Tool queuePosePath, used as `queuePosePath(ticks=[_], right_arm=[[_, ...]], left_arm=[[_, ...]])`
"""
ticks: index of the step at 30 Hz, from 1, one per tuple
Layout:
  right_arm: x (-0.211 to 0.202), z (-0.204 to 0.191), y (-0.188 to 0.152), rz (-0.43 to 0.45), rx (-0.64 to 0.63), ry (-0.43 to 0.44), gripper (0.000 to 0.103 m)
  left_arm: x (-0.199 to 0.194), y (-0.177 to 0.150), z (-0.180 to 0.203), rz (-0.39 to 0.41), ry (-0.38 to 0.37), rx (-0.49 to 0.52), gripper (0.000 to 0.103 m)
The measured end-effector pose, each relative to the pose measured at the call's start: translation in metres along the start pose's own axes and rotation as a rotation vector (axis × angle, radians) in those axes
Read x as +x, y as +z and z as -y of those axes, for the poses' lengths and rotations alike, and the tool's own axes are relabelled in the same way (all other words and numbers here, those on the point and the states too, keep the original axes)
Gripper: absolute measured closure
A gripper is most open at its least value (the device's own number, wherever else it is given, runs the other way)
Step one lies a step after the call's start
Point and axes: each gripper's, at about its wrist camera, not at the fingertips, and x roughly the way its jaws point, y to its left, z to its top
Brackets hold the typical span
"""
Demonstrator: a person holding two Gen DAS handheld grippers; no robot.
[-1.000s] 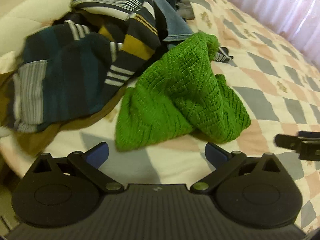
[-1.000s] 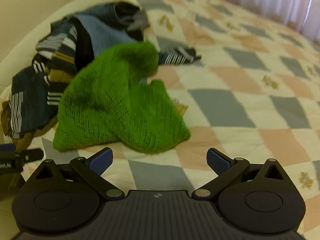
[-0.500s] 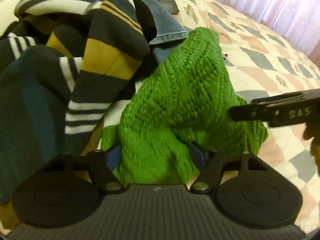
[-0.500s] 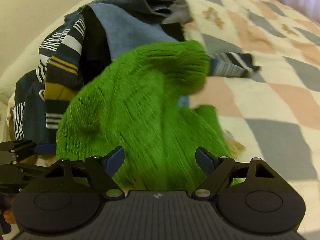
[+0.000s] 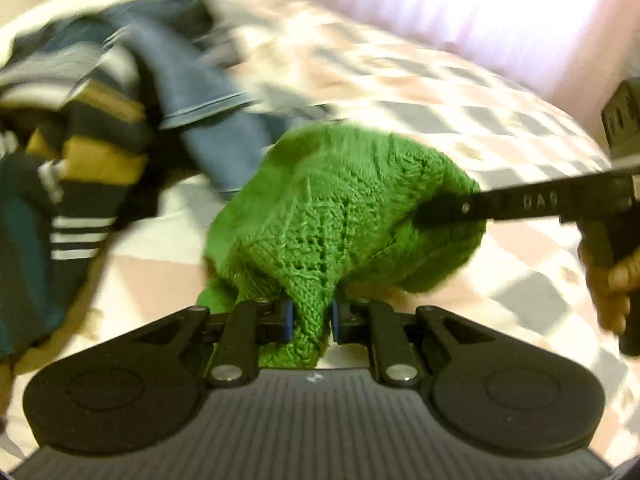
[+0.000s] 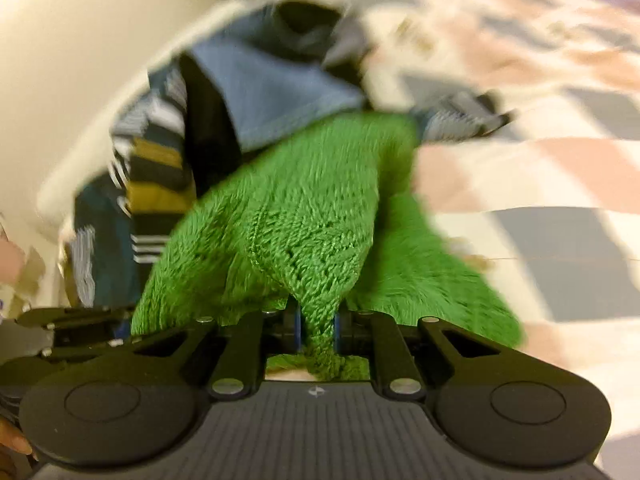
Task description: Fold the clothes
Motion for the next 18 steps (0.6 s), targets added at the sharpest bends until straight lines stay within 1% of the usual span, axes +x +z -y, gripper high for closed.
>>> queuePosePath(ticks=[2,3,5,6,7,8,9,10,11,12,13,15,16,17,18], right_arm=[[-0.049,0.018,-0.022,0.03,0.008,-0.029,0.089],[-0.075,0.027,-0.04,0.039,0.011,-0.043,0.089],[-0.124,0.041,-0.084,0.029,-0.018,-0.088,0.089],[-0.144,0.047,-0.107,0.009,-0.031,-0.119,0.089],[-0.158,0.055,-0.13,-0.03,-0.025,-0.155,0.088],[-0.17,0.064,-0.154,-0.076,-0.01,-0.193,0.085],[-0.182,0.076,-0.182,-0.141,0.019,-0.243,0.082],[-0.193,0.089,-0.211,-0.203,0.057,-0.299,0.082],[-0.205,0.1,-0.237,-0.239,0.097,-0.343,0.079],[-0.221,0.111,-0.26,-0.249,0.138,-0.366,0.078],[-0.238,0.121,-0.281,-0.246,0.18,-0.382,0.075],[-0.268,0.134,-0.311,-0.226,0.245,-0.389,0.069],[-0.28,0.137,-0.32,-0.214,0.261,-0.389,0.067],[-0.29,0.138,-0.325,-0.195,0.263,-0.384,0.063],[-0.296,0.138,-0.328,-0.178,0.258,-0.376,0.062]], left_arm=[[-0.014,-0.014,0.041,-0.01,-0.074,0.048,0.09],[-0.019,-0.025,0.062,-0.025,-0.102,0.067,0.089],[-0.022,-0.055,0.1,-0.095,-0.163,0.084,0.087],[-0.023,-0.07,0.119,-0.131,-0.192,0.091,0.083],[-0.022,-0.088,0.138,-0.177,-0.206,0.088,0.082],[-0.02,-0.111,0.159,-0.234,-0.213,0.082,0.082],[-0.021,-0.13,0.177,-0.278,-0.212,0.08,0.081],[-0.022,-0.148,0.191,-0.311,-0.208,0.08,0.081],[-0.022,-0.162,0.201,-0.329,-0.201,0.067,0.079],[-0.023,-0.175,0.211,-0.345,-0.194,0.053,0.075],[-0.024,-0.182,0.216,-0.351,-0.183,0.028,0.072],[-0.026,-0.194,0.226,-0.362,-0.161,-0.022,0.07],[-0.027,-0.196,0.227,-0.351,-0.145,-0.035,0.07],[-0.031,-0.195,0.23,-0.334,-0.129,-0.045,0.068],[-0.029,-0.191,0.228,-0.314,-0.119,-0.065,0.062]])
